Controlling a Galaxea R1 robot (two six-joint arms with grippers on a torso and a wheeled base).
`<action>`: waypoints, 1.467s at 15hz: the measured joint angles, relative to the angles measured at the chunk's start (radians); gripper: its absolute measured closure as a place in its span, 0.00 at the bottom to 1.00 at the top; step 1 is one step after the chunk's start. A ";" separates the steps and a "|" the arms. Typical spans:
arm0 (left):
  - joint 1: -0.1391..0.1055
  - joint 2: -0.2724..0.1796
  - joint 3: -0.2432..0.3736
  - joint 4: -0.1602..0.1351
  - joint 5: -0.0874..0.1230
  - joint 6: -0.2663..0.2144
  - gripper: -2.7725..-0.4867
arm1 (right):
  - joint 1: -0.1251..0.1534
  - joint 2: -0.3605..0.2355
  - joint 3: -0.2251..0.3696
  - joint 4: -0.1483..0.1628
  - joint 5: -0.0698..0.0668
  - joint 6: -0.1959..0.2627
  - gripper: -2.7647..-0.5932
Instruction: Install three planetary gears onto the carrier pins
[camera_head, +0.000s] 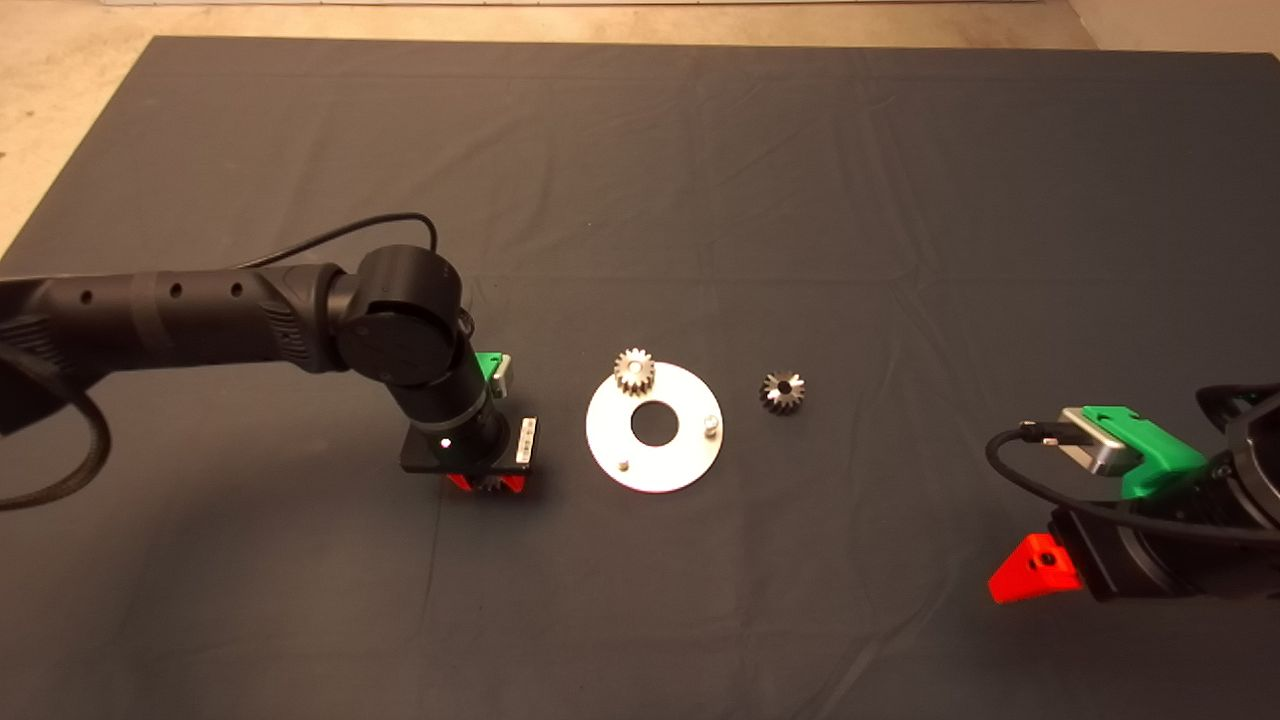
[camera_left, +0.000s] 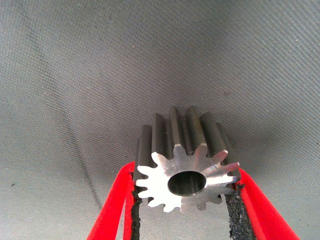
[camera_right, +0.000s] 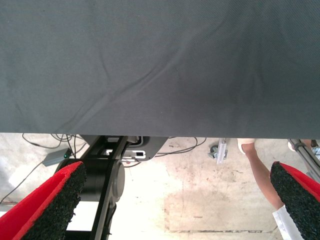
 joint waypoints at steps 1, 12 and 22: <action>0.000 0.000 0.000 0.000 0.001 0.000 0.82 | 0.000 0.000 0.000 0.000 0.000 0.000 0.01; -0.090 0.035 0.017 0.003 0.001 -0.018 0.83 | 0.000 0.000 0.000 0.000 0.000 0.003 0.01; -0.088 0.097 0.114 -0.018 0.020 -0.128 0.83 | 0.000 0.000 0.000 0.000 -0.001 0.003 0.01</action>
